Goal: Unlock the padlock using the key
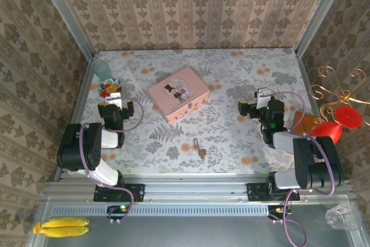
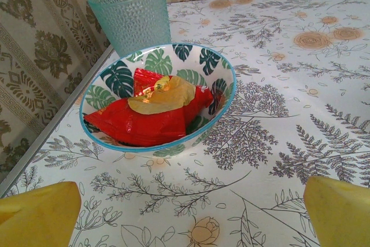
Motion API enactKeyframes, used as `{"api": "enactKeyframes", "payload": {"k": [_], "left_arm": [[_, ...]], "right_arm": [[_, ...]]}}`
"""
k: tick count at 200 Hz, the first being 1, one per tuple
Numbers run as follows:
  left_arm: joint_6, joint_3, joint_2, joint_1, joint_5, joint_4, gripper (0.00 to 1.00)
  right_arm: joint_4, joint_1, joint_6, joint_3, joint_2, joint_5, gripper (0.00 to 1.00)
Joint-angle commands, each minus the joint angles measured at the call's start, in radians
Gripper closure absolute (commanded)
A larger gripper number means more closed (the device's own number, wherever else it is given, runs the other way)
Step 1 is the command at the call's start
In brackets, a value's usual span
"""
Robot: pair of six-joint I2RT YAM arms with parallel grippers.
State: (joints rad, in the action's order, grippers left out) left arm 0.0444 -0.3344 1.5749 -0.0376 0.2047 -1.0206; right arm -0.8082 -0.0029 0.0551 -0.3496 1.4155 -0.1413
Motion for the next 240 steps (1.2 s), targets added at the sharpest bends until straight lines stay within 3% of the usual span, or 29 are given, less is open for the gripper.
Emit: {"api": "enactKeyframes", "payload": {"k": [1, 52, 84, 240], "left_arm": [[-0.018, -0.017, -0.016, 0.005, -0.016, 0.018, 0.00], [-0.017, -0.023, -0.016, 0.004, -0.018, 0.031, 0.00], [-0.017, -0.025, -0.016, 0.004, -0.016, 0.032, 0.00], [-0.014, -0.026, -0.016, 0.001, -0.013, 0.034, 0.00]], "right_arm": [[-0.150, -0.005, -0.026, 0.019, 0.081, -0.024, 0.00], [-0.095, -0.006, -0.037, -0.030, 0.112, -0.003, 0.00], [-0.037, -0.003, -0.087, -0.061, 0.112, 0.128, 0.00], [-0.034, -0.003, -0.086, -0.062, 0.111, 0.132, 0.00]]}}
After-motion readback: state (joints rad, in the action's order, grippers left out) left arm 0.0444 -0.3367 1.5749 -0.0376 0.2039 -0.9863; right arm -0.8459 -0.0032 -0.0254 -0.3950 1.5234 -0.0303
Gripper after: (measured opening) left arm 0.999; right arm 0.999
